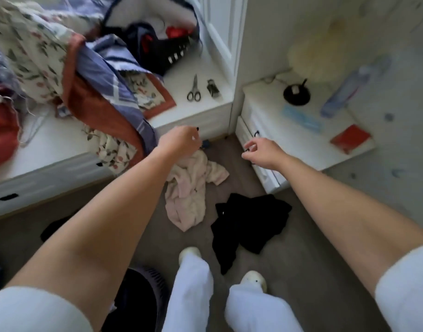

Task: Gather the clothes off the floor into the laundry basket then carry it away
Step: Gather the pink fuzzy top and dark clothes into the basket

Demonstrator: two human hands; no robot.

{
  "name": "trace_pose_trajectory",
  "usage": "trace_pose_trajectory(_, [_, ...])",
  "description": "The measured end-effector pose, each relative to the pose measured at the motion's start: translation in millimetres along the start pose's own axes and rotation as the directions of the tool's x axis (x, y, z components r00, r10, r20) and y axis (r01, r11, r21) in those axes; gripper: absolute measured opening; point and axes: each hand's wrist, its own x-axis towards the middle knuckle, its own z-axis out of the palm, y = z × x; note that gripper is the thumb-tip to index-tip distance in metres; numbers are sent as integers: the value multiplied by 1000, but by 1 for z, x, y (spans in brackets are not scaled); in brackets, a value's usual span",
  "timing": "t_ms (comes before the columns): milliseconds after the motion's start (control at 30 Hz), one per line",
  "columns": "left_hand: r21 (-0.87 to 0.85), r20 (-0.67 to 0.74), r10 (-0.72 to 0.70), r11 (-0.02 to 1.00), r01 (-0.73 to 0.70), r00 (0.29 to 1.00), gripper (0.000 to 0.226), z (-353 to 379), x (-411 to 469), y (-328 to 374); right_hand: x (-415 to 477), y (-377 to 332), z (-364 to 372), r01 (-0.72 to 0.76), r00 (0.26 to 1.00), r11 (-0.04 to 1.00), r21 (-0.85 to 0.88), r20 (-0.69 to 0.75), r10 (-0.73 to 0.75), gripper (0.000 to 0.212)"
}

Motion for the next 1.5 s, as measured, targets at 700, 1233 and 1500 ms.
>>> trace_pose_trajectory(700, [-84, 152, -257, 959, 272, 954, 110, 485, 247, -227, 243, 382, 427, -556, 819, 822, -119, 87, 567, 138])
trace_pose_trajectory(1233, [-82, -89, -341, 939, 334, 936, 53, 505, 269, -250, 273, 358, 460, -431, 897, 900, -64, -138, 420, 38])
trace_pose_trajectory(1500, [-127, -93, -151, 982, 138, 984, 48, 466, 242, -210, 303, 284, 427, -287, 950, 958, -2, -129, 284, 36])
